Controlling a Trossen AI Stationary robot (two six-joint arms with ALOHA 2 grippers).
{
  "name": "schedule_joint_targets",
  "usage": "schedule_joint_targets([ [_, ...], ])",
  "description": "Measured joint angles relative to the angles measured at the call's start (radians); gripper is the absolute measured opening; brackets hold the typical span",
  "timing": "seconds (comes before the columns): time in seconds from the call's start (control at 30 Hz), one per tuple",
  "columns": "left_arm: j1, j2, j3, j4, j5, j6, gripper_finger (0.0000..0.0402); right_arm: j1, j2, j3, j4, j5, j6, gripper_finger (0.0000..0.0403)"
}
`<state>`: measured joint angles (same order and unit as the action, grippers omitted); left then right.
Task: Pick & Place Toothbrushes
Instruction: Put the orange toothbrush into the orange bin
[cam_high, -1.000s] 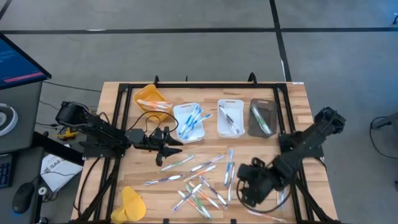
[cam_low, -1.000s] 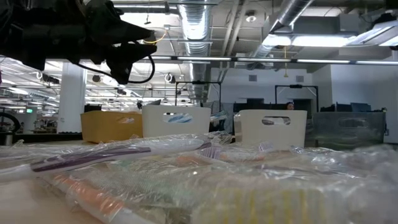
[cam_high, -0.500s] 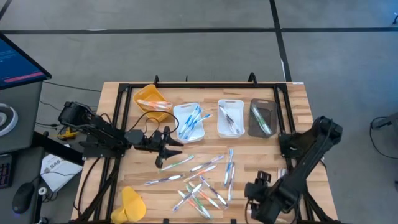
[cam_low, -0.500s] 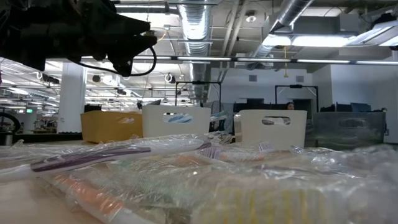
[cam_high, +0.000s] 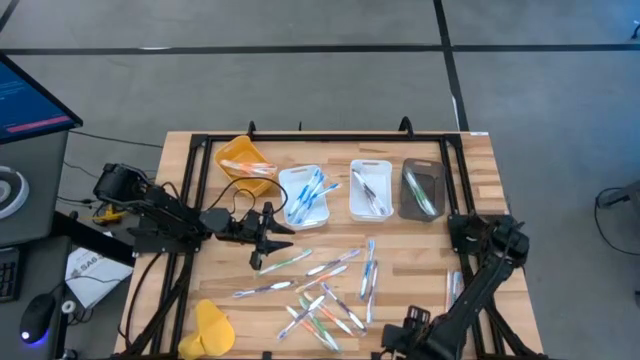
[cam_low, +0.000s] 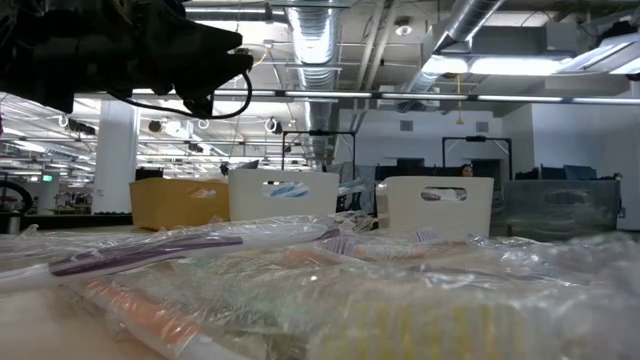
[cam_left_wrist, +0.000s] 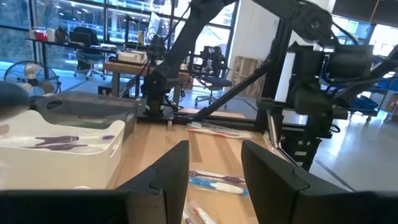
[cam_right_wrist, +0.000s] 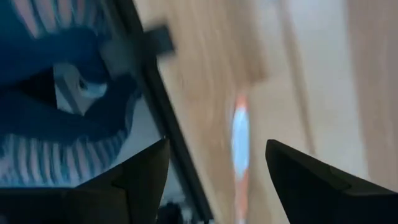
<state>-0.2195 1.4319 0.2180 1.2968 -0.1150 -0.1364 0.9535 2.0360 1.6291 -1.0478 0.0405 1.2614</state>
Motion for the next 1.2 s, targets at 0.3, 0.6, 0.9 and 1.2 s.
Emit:
schedule_joint_targets([
  [0.3, -0.014, 0.000, 0.000, 0.000, 0.018, -0.009, 0.0140, 0.053, 0.007, 0.000, -0.157, -0.038, 0.110, 0.0260],
  [0.6, -0.016, 0.000, 0.000, -0.006, 0.019, -0.008, 0.0140, 0.095, 0.013, -0.024, -0.131, -0.034, 0.128, 0.0260],
  [0.9, -0.016, 0.000, 0.000, -0.013, 0.019, -0.010, 0.0140, 0.093, 0.013, -0.074, -0.088, -0.041, 0.156, 0.0260],
  [1.2, -0.016, 0.000, 0.000, -0.015, 0.019, -0.010, 0.0140, 0.093, 0.013, -0.145, -0.009, -0.063, 0.141, 0.0260],
])
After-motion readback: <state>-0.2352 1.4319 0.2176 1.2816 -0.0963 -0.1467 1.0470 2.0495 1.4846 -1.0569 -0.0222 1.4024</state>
